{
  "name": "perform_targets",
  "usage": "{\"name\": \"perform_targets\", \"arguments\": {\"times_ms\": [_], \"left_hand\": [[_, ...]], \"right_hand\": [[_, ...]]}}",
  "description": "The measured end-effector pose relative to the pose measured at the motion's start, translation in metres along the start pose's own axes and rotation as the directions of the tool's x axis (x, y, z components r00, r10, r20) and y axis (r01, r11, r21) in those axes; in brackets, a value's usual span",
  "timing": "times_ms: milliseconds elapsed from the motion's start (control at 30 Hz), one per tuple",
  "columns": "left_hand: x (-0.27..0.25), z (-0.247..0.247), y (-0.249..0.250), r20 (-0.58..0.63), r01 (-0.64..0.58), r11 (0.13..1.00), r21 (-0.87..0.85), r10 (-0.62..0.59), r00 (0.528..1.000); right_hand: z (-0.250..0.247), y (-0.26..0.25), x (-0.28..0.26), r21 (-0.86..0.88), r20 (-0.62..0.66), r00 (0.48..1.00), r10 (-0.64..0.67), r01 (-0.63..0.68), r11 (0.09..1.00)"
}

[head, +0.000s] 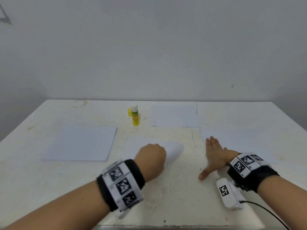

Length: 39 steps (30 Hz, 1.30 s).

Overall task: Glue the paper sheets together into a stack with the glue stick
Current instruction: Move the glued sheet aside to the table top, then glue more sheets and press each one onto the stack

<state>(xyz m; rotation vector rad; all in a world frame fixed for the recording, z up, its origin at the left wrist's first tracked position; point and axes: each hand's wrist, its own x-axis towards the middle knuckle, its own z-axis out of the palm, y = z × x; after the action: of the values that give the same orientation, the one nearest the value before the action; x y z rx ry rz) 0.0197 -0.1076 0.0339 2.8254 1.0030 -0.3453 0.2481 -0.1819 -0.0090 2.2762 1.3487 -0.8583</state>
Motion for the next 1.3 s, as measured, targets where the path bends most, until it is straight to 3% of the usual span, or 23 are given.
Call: {"name": "perform_targets", "arguments": {"times_ms": [100,233,333,500,600,700,800,933,1167,1300], "left_hand": [[0.011,0.009,0.017,0.111,-0.039,0.999,-0.026,0.042,0.993],[0.023,0.016,0.012,0.196,-0.038,0.999,-0.001,0.038,0.98],[0.03,0.017,0.001,0.187,-0.095,0.995,0.013,0.09,0.978],[0.038,0.021,-0.02,0.138,-0.18,0.98,-0.08,0.19,0.972],[0.042,0.023,-0.029,0.19,-0.172,0.982,-0.082,0.185,0.964],[0.042,0.022,-0.037,0.267,-0.171,0.984,-0.055,0.18,0.947],[0.044,0.022,-0.046,0.292,-0.221,0.974,0.049,0.198,0.936],[0.047,0.022,-0.054,0.275,-0.253,0.964,0.083,0.222,0.936],[0.046,0.026,-0.056,0.255,-0.267,0.957,0.116,0.231,0.939],[0.048,0.028,-0.058,0.267,-0.253,0.961,0.115,0.215,0.939]], "right_hand": [[-0.011,0.006,0.001,0.01,-0.031,0.999,-0.03,0.03,0.999],[-0.022,0.015,0.013,0.126,-0.236,0.972,0.007,0.023,0.992],[-0.03,0.02,0.015,0.261,-0.3,0.953,0.049,0.032,0.965],[-0.043,0.021,0.016,0.278,-0.363,0.93,0.064,0.043,0.96],[-0.054,0.016,0.008,0.29,-0.51,0.856,0.085,0.078,0.954],[-0.062,-0.006,0.004,0.298,-0.661,0.75,0.002,0.26,0.918],[-0.072,-0.046,0.012,0.297,-0.643,0.748,-0.166,0.444,0.845],[-0.092,-0.111,0.036,0.282,-0.566,0.757,-0.328,0.551,0.785],[-0.115,-0.19,0.08,0.332,-0.496,0.801,-0.335,0.532,0.779],[-0.12,-0.204,0.093,0.245,-0.494,0.792,-0.358,0.522,0.817]]}}
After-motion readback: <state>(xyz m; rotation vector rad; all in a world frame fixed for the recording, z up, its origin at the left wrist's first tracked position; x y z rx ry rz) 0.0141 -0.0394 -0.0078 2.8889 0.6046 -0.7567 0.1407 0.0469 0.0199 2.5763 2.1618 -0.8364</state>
